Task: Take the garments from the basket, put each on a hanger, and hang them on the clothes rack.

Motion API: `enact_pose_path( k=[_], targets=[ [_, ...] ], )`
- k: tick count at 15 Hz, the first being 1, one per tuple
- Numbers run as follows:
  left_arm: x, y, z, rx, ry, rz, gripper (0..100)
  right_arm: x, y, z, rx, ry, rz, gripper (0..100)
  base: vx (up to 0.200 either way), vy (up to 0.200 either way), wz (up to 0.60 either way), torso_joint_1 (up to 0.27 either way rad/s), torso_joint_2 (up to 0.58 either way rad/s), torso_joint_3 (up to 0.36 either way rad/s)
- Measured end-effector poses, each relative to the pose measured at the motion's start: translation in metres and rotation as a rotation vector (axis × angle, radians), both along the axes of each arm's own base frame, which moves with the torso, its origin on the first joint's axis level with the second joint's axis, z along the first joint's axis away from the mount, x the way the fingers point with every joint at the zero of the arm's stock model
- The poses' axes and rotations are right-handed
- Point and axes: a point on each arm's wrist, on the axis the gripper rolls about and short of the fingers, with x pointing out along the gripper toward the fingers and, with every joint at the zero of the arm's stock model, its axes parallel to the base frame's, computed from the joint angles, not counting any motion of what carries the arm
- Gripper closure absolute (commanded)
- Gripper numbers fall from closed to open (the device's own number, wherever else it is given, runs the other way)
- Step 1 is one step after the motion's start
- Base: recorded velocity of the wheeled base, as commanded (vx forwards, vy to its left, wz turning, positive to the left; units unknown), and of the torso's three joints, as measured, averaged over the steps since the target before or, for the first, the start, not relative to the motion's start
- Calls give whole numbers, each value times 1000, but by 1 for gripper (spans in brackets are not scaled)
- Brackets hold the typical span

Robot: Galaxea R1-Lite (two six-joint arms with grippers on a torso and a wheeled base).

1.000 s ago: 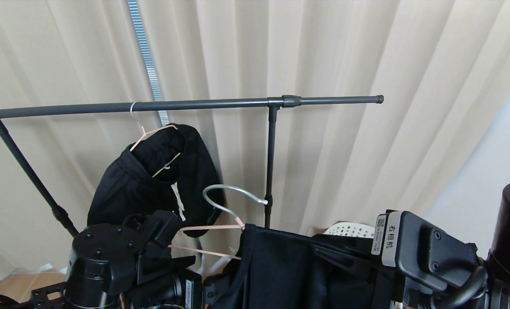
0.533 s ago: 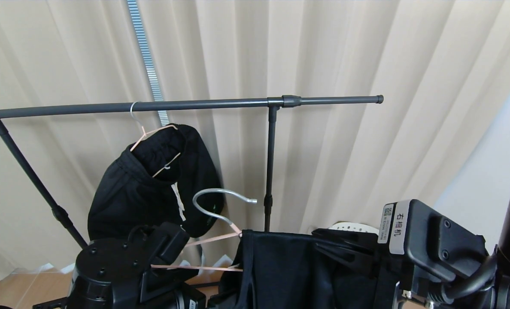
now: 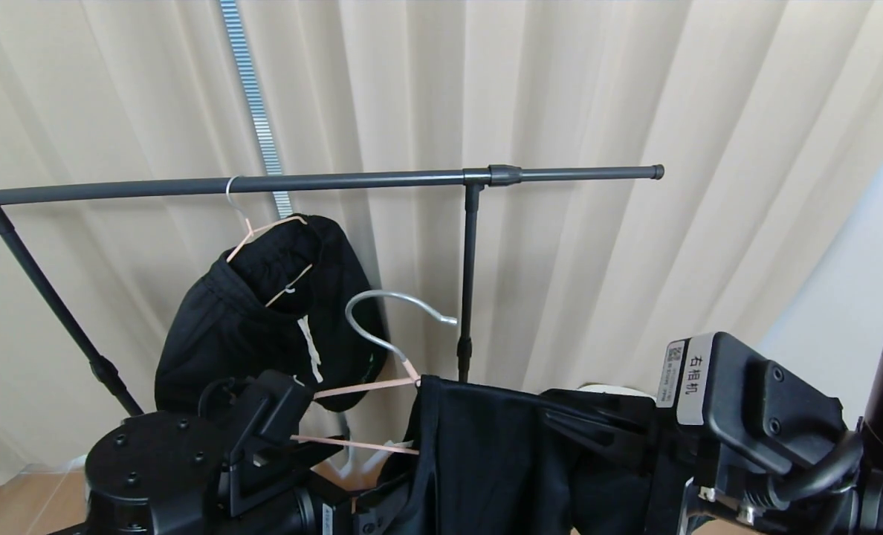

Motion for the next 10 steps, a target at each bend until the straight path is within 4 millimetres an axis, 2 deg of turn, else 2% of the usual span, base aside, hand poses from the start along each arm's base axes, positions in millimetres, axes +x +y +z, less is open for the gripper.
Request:
enact_pose_path(
  k=[5,10],
  targets=[
    [-4,4,-1,-21,-36,-4,0,17,-4,6,46,26,-84,100,0,0,0,0,0,0],
    [-5,5,-5,-6,-27,-8,0,16,-2,8,69,39,-79,100,0,0,0,0,0,0]
  ],
)
